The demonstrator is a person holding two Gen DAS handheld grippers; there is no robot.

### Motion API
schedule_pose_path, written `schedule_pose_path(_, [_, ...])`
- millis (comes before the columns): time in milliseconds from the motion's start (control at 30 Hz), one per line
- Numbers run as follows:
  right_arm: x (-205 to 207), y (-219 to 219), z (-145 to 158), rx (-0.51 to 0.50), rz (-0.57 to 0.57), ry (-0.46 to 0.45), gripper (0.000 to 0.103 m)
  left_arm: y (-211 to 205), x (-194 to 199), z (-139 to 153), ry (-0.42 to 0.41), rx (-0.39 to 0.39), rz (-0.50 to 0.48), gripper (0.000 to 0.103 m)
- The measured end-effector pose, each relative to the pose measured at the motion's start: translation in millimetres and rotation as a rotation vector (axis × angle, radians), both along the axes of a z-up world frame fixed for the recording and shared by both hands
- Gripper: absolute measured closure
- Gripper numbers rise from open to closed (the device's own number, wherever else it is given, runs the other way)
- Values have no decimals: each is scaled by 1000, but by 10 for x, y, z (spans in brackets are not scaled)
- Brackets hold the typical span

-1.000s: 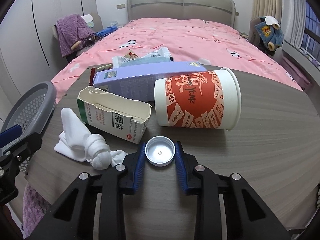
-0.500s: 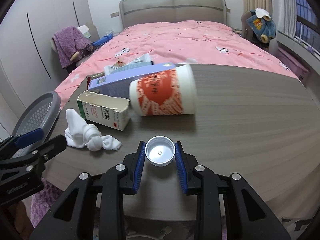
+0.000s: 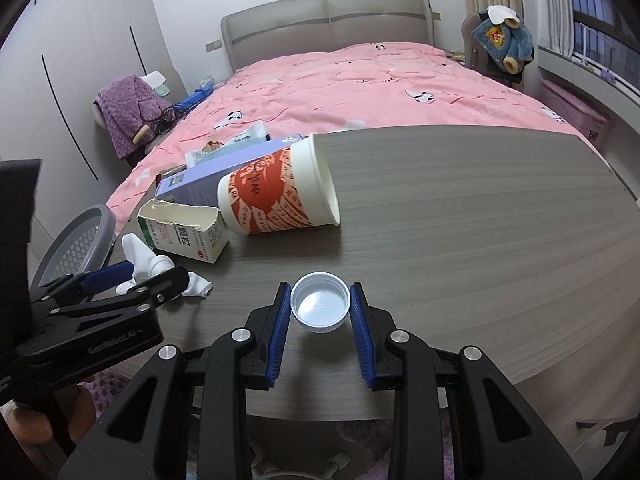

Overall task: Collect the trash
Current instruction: 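Grasp the white cloth with the left gripper while the right gripper holds the cap, then carry the white cloth in the left gripper over the basket while the right gripper brings the white cap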

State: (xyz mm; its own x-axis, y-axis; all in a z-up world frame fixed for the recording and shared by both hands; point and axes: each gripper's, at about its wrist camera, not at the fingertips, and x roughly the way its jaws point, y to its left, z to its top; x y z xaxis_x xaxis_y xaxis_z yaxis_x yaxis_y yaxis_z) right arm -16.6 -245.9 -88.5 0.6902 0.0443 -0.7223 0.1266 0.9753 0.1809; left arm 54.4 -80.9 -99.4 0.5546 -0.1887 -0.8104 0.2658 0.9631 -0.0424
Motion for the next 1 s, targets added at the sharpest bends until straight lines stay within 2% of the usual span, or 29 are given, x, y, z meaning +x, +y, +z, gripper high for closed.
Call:
schedule_pose_path(67, [9,-12,-12,3,-1,3,73,2,24,-16,4,-1,-1,31])
schedule_pose_path(100, [10,-20,-15,4,-2,4,73,2,29,-26,11,-4,-4,45])
schedule_pose_path(167, [13,-20,-20,6,-1,4,73,25,50,-53,30,-12,-7,52])
schedule_pose_path(200, [9,-23,-20,5,-1,4,73,39,46,-50,22,-10,-3,61])
schedule_pose_path(267, [9,-15,-21,4,2,3,73,77,32,-45,27,-19,-3,67])
schedule_pose_path(500, [-3,15,-7,6,9,4,73,209,-90,41,14,-25,5,69])
schedule_pose_path(1000, [-97,190,184,-6,41,-20,73,572,-405,532,-108,-34,40,69])
